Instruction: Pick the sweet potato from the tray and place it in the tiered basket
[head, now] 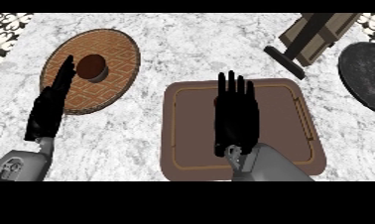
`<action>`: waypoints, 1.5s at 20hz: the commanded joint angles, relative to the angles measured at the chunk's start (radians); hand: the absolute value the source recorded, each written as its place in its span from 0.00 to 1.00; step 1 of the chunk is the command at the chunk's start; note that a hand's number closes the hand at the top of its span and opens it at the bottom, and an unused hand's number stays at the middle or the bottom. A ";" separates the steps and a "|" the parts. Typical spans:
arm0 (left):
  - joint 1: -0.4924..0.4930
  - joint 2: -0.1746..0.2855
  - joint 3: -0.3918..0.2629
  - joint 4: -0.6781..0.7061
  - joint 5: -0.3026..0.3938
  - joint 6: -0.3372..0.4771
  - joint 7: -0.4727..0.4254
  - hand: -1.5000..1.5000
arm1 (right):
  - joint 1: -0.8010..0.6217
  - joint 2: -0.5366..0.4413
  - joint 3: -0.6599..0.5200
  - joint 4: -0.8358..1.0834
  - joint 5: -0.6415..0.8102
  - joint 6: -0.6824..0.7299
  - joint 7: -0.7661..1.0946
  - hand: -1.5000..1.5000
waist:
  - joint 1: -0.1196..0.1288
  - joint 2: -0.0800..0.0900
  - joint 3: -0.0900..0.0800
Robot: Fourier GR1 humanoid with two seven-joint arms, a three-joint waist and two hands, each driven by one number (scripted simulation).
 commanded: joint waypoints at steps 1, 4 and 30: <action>-0.014 -0.011 0.008 0.043 -0.008 -0.013 -0.009 0.50 | 0.026 0.058 -0.006 0.007 0.052 0.086 0.187 0.00 | -0.007 0.002 0.000; -0.005 -0.013 0.005 0.010 -0.035 0.006 -0.007 0.50 | 0.035 0.100 -0.038 0.054 0.082 0.087 0.166 0.00 | -0.001 0.002 0.000; -0.022 -0.035 0.093 0.027 -0.057 -0.103 -0.012 0.50 | 0.079 0.160 -0.215 0.279 0.064 0.170 -0.093 1.00 | 0.010 0.004 0.001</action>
